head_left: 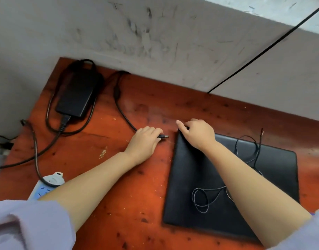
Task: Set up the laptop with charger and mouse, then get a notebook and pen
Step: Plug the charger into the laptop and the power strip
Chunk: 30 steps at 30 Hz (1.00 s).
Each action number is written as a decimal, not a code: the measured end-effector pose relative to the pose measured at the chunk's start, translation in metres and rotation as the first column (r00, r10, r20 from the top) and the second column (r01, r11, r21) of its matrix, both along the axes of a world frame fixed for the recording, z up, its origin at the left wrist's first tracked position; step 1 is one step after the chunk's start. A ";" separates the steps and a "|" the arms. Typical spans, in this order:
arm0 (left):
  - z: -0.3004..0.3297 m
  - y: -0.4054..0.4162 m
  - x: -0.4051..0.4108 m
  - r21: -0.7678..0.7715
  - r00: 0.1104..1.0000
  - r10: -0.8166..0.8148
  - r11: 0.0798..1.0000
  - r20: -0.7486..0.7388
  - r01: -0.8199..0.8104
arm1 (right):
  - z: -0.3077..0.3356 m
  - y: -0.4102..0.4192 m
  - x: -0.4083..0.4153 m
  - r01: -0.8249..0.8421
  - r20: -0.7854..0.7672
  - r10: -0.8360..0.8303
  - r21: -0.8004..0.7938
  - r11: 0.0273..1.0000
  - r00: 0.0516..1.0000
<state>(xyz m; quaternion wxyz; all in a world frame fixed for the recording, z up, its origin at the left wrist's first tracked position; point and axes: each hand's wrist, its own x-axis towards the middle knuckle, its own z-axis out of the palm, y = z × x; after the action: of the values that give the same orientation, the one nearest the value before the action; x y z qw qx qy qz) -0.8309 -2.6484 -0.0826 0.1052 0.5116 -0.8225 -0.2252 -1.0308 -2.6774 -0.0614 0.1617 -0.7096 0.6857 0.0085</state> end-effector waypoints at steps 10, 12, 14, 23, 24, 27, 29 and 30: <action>0.029 -0.012 -0.003 0.077 0.994 0.025 0.997 -0.108 -0.017 | 0.014 -0.002 -0.001 0.032 0.054 -0.036 0.075 0.997 0.998; 0.035 -0.012 -0.004 0.114 0.981 0.014 0.993 -0.192 0.008 | 0.018 -0.003 -0.005 0.058 0.080 -0.062 0.044 0.997 0.995; 0.042 -0.012 -0.008 0.120 0.961 0.011 0.992 -0.278 0.024 | 0.024 -0.006 -0.010 0.090 0.104 -0.093 0.030 0.995 0.990; 0.062 -0.025 -0.022 0.094 0.951 -0.042 0.993 -0.307 0.075 | 0.045 -0.014 -0.024 0.170 0.196 -0.166 -0.003 0.985 0.966; 0.064 -0.026 -0.022 0.088 0.955 -0.056 0.992 -0.290 0.085 | 0.047 -0.014 -0.024 0.171 0.204 -0.167 -0.004 0.985 0.965; 0.068 -0.026 -0.023 0.067 0.963 -0.092 0.991 -0.252 0.112 | 0.050 -0.014 -0.024 0.164 0.222 -0.157 -0.010 0.986 0.962; 0.072 -0.027 -0.024 0.044 0.971 -0.129 0.989 -0.201 0.141 | 0.049 -0.013 -0.023 0.161 0.219 -0.155 -0.011 0.987 0.963; 0.075 -0.028 -0.026 0.023 0.975 -0.157 0.986 -0.156 0.163 | 0.049 -0.013 -0.022 0.163 0.213 -0.157 -0.009 0.987 0.964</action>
<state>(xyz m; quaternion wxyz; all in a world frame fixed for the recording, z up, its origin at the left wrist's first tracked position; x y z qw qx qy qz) -0.8570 -2.6764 -0.0081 0.1406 0.4266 -0.8464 -0.2862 -1.0532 -2.6905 -0.0128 0.2245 -0.6510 0.7196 -0.0893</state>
